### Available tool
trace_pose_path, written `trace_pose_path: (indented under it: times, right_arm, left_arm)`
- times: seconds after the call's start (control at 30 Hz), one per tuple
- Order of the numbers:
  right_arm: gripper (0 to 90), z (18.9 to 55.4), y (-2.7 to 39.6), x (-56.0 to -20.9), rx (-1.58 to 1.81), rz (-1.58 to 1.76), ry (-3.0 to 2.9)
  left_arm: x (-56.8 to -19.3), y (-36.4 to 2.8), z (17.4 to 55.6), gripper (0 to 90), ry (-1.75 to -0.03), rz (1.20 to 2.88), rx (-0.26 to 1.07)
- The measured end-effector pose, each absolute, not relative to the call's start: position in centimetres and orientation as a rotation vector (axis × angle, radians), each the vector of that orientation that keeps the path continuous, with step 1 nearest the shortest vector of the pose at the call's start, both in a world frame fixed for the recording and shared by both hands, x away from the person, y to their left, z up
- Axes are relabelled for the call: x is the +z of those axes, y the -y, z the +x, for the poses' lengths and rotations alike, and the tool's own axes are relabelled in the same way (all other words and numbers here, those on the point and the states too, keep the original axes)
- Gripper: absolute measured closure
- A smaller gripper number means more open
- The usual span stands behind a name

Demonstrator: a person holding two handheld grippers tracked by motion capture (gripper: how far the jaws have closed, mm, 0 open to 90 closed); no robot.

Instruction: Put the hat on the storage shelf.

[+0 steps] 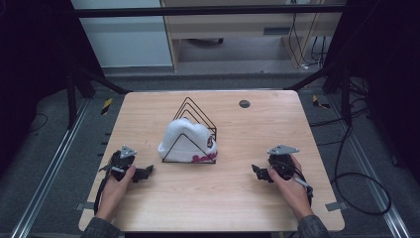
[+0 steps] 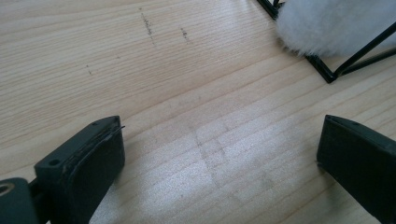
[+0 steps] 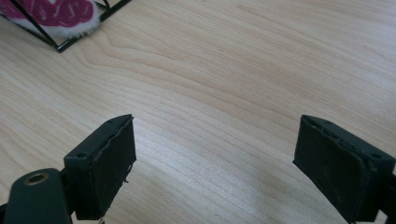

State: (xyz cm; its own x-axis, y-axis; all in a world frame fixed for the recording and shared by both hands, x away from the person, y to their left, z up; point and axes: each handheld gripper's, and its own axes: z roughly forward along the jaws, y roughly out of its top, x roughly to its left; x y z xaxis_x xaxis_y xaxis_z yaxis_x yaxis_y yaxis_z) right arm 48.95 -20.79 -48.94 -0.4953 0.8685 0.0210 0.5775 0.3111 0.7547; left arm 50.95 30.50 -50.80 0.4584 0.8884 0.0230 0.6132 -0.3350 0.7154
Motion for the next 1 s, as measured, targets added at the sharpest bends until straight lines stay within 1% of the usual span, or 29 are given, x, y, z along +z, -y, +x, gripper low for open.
trace_pose_path:
  times: [0.6,0.8,1.0]
  right_arm:
    - [11.9,49.7,20.4,-50.9,0.987,1.385,-2.154]
    - [11.2,49.2,19.7,-51.2,0.941,1.351,-2.135]
    - [10.0,48.7,19.1,-51.2,0.926,1.399,-2.094]
  left_arm:
    - [-50.8,-30.5,50.9,0.0,-1.242,2.072,0.553]
    - [-50.8,-30.5,50.9,0.0,-1.239,2.074,0.552]
    - [-50.8,-30.5,50.8,0.0,-1.238,2.075,0.553]
